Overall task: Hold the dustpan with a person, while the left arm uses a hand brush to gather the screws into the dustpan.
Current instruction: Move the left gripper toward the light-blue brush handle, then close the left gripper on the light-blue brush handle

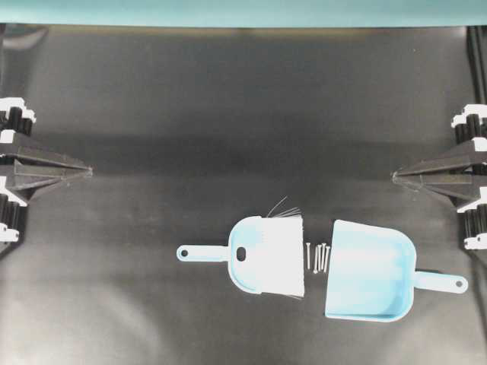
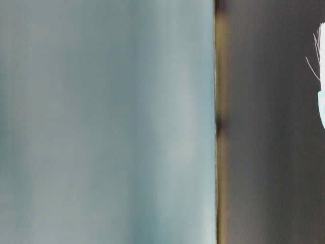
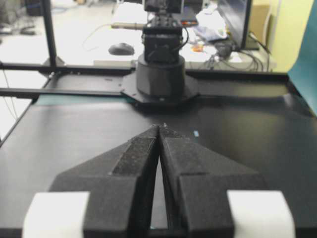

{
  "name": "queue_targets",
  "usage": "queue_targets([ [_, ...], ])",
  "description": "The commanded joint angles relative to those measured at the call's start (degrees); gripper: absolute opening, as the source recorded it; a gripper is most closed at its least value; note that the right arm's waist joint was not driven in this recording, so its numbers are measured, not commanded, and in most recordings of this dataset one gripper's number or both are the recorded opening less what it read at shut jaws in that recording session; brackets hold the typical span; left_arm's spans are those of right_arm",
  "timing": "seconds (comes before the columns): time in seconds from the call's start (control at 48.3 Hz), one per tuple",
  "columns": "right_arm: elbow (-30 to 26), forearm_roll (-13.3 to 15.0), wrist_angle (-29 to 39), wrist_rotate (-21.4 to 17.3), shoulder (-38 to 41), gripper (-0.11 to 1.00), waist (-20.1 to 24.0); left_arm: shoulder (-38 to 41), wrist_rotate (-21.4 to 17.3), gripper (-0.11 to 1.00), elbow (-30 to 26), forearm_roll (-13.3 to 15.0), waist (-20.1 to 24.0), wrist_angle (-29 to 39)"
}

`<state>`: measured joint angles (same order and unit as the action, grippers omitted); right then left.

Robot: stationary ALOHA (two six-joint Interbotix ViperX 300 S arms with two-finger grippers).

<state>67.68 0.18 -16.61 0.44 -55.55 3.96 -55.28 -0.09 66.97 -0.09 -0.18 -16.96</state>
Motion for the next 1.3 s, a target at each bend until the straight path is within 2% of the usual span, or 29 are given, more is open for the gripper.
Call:
queue_targets([
  [0.0, -0.4, -0.2, -0.3, -0.1, 0.3, 0.04, 0.0, 2.2, 1.3, 0.05, -0.7, -2.5, -2.8, 3.2],
  [0.083, 0.2, -0.2, 3.7, 0.7, -0.8, 0.00, 0.0, 4.9, 2.3, 0.00, -1.8, -2.5, -3.5, 8.2],
  [0.145, 0.3, -0.2, 8.6, 1.2, -2.0, 0.00, 0.0, 7.6, 3.3, 0.00, -2.8, -2.5, -3.6, 10.9],
  [0.269, 0.4, -0.2, 15.5, 1.5, -4.3, 0.00, 0.0, 14.2, 5.2, 0.00, -4.0, -2.5, -3.4, 11.5],
  [0.538, 1.8, -0.2, 24.8, 1.5, -9.2, 0.00, 0.0, 31.4, 5.3, 0.00, -11.0, -2.5, -3.3, 13.4],
  [0.662, 2.8, -0.2, 27.5, 0.6, -11.1, 0.00, 0.0, 37.0, 4.9, 0.00, -12.0, -2.5, -3.3, 12.0],
  [0.807, 3.4, -0.2, 28.7, 0.5, -12.7, 0.00, 0.0, 41.6, 5.6, 0.02, -11.9, -2.5, -3.3, 5.7],
  [0.89, 3.5, -0.3, 29.1, 0.5, -13.1, 0.00, 0.0, 43.9, 5.8, 0.17, -11.9, -2.5, -3.3, 2.6],
  [1.014, 4.4, -0.3, 28.2, 0.5, -13.4, 0.00, 0.0, 47.8, 5.9, 0.54, -11.6, -2.5, -3.5, -3.2],
  [1.056, 4.5, -0.4, 28.1, 0.6, -13.5, 0.00, 0.0, 49.2, 5.9, 0.67, -11.2, -2.5, -3.8, -6.2],
  [1.118, 4.9, -0.3, 28.0, 0.5, -13.8, 0.00, 0.0, 52.1, 5.9, 0.82, -10.5, -2.5, -4.3, -12.7],
  [1.18, 5.3, -0.3, 28.0, 0.5, -14.2, 0.00, 0.0, 54.8, 6.2, 0.89, -9.9, -2.5, -4.7, -18.3],
  [1.283, 5.6, -0.3, 28.0, 0.5, -15.0, 0.00, 0.0, 59.1, 7.7, 0.87, -9.9, -2.5, -4.7, -22.9],
])
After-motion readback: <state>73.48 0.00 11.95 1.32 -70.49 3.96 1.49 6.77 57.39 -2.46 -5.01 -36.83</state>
